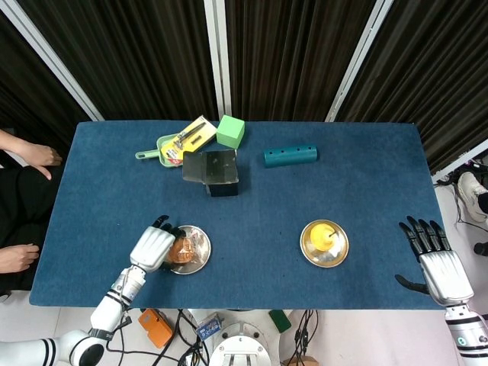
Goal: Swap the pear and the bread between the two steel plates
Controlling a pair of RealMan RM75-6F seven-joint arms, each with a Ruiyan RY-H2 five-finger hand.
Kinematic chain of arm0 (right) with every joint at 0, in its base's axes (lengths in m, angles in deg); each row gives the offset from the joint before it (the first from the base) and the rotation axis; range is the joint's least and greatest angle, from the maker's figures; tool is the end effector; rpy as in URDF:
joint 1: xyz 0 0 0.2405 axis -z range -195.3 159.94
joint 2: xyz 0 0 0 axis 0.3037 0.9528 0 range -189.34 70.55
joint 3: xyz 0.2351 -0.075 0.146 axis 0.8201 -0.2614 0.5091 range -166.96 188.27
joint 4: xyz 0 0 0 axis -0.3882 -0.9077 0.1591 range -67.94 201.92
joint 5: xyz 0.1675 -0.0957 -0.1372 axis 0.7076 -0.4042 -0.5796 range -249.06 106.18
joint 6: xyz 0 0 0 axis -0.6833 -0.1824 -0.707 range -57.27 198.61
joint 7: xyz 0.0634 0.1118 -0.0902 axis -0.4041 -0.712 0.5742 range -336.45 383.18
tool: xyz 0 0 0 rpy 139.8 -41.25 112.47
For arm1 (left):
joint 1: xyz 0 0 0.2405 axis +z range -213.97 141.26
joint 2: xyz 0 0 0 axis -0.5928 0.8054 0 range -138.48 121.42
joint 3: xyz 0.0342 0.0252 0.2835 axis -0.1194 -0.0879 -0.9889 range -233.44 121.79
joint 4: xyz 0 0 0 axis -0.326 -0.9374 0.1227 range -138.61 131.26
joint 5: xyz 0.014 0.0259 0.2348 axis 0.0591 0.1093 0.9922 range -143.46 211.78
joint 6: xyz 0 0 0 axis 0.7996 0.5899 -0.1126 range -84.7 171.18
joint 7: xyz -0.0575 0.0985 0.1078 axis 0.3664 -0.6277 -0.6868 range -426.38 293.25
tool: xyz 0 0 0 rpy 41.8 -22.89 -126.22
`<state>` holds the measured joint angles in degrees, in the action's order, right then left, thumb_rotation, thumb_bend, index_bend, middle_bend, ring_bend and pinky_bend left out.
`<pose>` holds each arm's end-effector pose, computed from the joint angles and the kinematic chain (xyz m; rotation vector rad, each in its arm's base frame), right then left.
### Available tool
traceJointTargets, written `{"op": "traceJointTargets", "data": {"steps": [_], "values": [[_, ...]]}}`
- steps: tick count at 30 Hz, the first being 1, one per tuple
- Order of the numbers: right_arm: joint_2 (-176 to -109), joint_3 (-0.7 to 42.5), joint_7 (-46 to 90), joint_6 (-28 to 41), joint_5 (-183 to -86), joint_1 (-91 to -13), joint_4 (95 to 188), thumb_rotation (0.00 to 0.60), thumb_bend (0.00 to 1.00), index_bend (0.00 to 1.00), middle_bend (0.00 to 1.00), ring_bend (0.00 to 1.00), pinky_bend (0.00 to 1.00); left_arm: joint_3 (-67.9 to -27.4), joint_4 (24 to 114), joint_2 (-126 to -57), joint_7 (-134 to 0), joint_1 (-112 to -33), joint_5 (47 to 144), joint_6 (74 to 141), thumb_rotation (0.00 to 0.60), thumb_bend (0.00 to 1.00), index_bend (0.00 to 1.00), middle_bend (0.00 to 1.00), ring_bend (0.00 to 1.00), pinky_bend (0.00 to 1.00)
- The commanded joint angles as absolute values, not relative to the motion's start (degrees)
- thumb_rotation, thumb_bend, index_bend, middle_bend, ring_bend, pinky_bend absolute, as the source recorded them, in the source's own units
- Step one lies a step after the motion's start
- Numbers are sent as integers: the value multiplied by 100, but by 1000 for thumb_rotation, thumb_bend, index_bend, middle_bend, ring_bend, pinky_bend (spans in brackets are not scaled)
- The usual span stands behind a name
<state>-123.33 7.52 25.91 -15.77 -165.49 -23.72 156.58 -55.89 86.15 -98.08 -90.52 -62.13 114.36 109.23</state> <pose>-0.3441 -0.1799 0.1335 1.5902 -0.8152 0.8685 -0.2218 0.2637 -0.0576 -1.9126 -0.8850 -0.8897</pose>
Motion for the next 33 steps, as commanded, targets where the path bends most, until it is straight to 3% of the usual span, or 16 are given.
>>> {"op": "traceJointTargets", "data": {"steps": [1, 8, 13, 20, 27, 33], "values": [[-12330, 762, 2577, -1563, -16549, -2368, 15657, 555, 228, 0, 0, 0, 0, -5591, 8574, -9835, -9050, -6229, 11489, 10932, 600, 81, 306, 287, 260, 204], [-12318, 795, 2554, -1535, -16557, -2357, 15661, 555, 229, 0, 0, 0, 0, -5748, 8832, -9579, -9179, -6093, 11926, 11329, 600, 47, 174, 171, 145, 245], [-12317, 763, 2618, -1640, -16676, -2288, 15672, 555, 228, 0, 0, 0, 0, -6011, 9312, -8743, -9230, -5697, 12512, 12172, 600, 32, 140, 121, 73, 238], [-12388, 681, 3031, -1812, -16647, -2026, 15686, 555, 228, 0, 0, 0, 0, -6336, 8786, -7626, -7682, -4628, 12535, 13609, 600, 42, 54, 6, 0, 41], [-12681, 616, 3484, -2266, -16862, -1705, 15524, 555, 228, 0, 0, 0, 0, -6457, 8354, -7614, -6471, -3951, 11861, 13537, 600, 80, 54, 0, 0, 30], [-12710, 669, 3450, -2259, -16868, -1690, 15476, 555, 229, 0, 0, 0, 0, -6540, 8206, -7595, -6559, -3821, 12622, 13957, 600, 87, 54, 0, 0, 30]]}}
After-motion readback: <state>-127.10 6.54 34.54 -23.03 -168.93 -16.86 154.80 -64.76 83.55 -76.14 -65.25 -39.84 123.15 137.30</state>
